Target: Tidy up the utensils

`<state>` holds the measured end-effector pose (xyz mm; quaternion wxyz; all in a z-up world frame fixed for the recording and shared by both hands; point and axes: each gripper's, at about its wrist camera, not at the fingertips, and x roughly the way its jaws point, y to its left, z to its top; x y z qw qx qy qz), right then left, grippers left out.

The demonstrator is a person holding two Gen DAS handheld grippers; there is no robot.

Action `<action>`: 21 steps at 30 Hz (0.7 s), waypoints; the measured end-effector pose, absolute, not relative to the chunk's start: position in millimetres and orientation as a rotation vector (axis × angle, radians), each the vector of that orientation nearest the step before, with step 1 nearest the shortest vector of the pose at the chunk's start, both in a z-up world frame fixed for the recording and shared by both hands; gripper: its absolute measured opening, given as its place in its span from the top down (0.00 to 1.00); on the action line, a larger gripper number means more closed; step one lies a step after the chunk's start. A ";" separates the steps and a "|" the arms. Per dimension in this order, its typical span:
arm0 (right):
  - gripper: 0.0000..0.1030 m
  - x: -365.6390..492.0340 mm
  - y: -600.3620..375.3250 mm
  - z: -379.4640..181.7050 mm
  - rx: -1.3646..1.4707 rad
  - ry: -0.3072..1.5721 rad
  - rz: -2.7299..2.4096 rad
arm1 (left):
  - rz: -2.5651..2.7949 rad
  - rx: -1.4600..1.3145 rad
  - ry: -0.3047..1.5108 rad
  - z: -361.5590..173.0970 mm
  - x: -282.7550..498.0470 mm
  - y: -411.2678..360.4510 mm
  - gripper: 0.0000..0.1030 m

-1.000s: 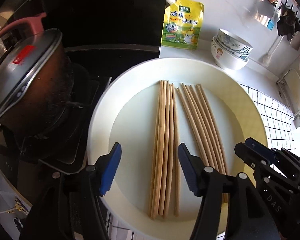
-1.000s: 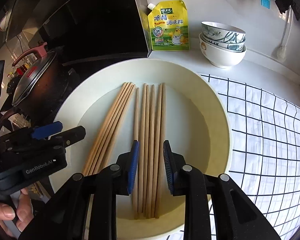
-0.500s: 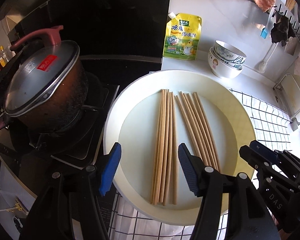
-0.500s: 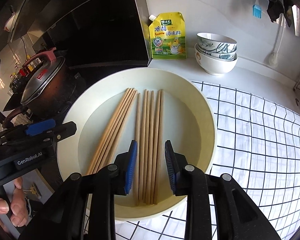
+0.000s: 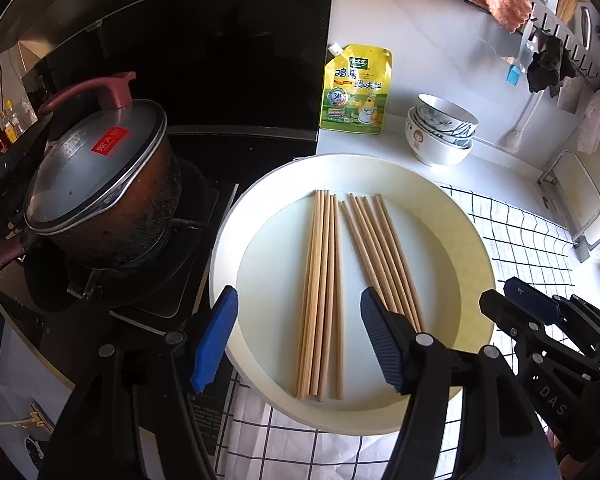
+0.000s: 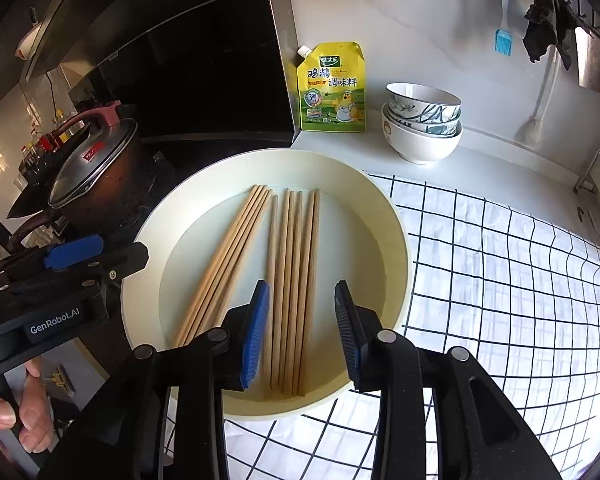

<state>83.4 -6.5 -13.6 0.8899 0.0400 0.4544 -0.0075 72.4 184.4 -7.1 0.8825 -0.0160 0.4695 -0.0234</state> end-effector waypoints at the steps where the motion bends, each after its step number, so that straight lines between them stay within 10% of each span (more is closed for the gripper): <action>1: 0.67 82.4 -7.2 -13.1 0.083 0.944 -0.018 | -0.049 -0.031 0.977 -6.8 71.9 183.5 0.38; 21: 0.47 70.5 -20.0 -1.7 0.107 0.917 -0.038 | 0.001 -0.025 0.935 8.7 63.4 182.3 0.08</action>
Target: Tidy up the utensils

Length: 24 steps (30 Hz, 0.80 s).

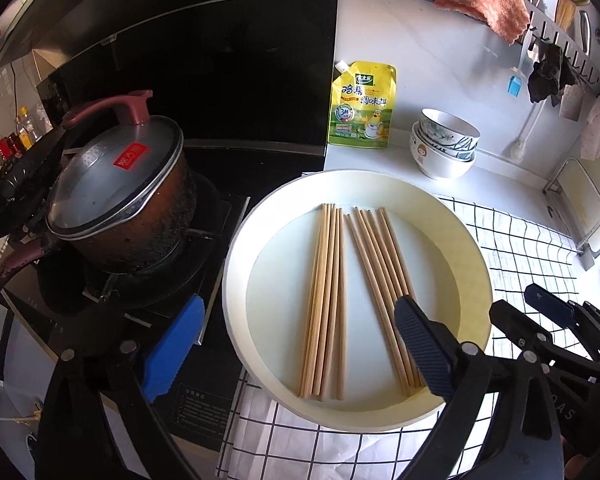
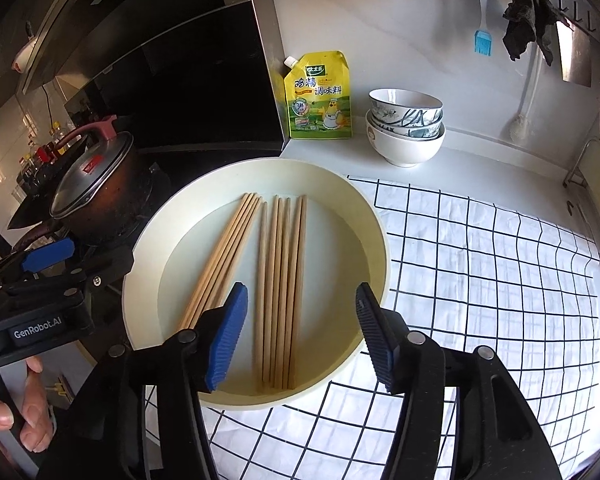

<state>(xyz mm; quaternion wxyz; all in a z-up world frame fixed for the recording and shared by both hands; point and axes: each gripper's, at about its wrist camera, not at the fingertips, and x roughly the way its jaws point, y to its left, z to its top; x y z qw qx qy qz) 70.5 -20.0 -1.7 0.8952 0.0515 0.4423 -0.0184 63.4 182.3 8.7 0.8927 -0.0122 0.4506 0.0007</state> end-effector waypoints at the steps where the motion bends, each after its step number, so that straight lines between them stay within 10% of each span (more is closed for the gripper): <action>1: 0.45 70.1 -20.6 -1.0 0.109 0.914 -0.042 | 0.004 -0.027 0.938 8.9 63.5 183.1 0.08; 24: 0.28 61.9 -20.0 0.1 0.123 0.924 -0.047 | 0.014 -0.041 0.942 12.7 56.6 186.6 0.06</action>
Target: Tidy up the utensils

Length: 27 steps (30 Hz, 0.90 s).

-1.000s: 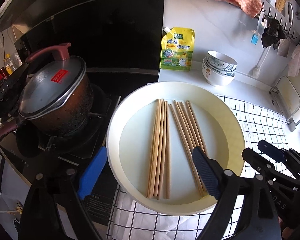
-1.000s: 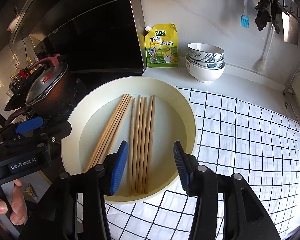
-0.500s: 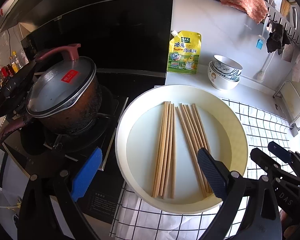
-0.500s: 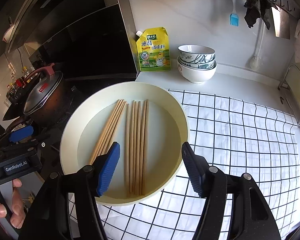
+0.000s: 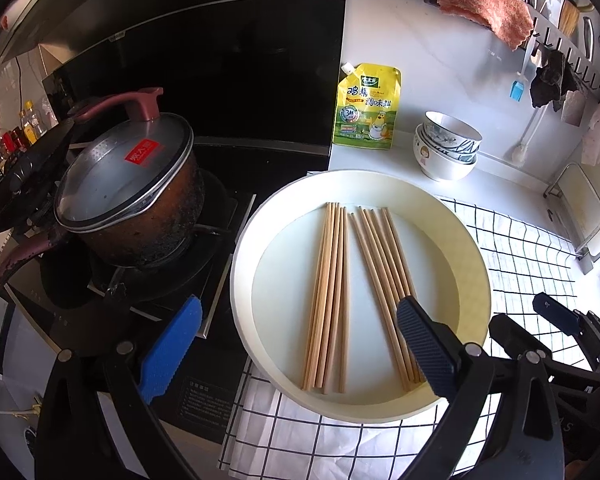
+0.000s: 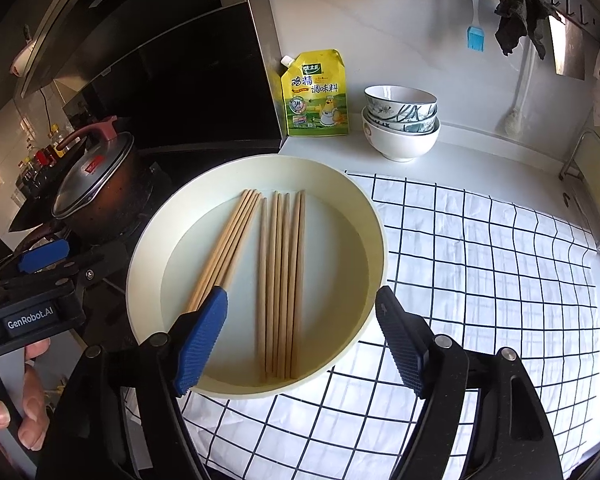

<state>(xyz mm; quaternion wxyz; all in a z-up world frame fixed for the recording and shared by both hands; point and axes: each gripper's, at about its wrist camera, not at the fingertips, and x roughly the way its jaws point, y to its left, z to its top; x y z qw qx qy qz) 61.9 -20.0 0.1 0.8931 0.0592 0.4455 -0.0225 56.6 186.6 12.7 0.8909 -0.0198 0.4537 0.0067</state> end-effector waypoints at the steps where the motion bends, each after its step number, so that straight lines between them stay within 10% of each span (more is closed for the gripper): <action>1: 0.28 61.2 -19.5 0.2 0.122 0.924 -0.049 | 0.013 -0.043 0.944 12.6 56.7 186.2 0.06; 27: 0.28 50.8 -18.2 2.7 0.123 0.913 -0.059 | -0.007 -0.050 0.933 16.6 48.6 179.9 0.06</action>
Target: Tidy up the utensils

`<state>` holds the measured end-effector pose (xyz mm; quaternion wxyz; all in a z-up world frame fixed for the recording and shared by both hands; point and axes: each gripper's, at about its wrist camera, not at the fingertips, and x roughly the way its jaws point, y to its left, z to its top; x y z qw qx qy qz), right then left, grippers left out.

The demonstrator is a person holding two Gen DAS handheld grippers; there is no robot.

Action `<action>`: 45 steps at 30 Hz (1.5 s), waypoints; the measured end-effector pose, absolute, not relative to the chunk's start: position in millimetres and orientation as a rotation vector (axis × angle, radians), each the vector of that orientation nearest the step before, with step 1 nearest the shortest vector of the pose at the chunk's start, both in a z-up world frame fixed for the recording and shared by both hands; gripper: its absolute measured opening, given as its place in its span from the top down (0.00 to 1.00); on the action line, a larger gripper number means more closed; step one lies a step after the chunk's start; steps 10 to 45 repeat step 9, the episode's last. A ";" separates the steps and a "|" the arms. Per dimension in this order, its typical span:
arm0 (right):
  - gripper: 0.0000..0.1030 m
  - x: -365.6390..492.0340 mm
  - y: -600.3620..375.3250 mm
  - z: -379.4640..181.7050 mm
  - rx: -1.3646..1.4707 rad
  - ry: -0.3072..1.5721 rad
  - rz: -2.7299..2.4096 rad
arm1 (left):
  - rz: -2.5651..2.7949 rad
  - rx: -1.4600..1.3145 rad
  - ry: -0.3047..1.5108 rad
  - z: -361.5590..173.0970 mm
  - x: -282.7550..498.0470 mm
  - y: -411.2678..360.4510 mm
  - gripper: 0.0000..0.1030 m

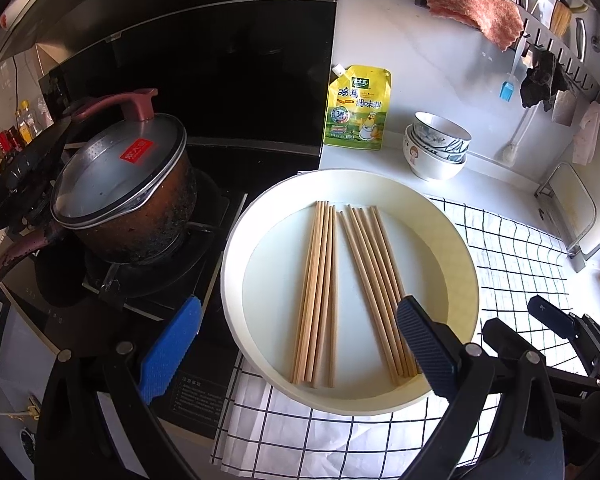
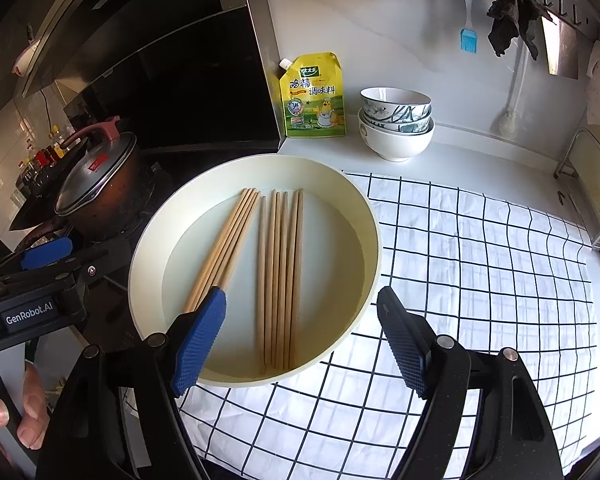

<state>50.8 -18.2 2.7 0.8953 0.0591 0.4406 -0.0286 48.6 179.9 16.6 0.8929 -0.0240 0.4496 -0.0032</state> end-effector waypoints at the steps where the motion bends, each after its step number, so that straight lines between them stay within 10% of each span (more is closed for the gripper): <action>1: 0.28 50.5 -18.6 2.9 0.123 0.913 -0.059 | -0.005 -0.048 0.934 16.5 48.4 179.1 0.06; 45: 0.28 50.0 -19.5 3.3 0.126 0.913 -0.060 | 0.007 -0.049 0.946 15.5 49.0 177.7 0.06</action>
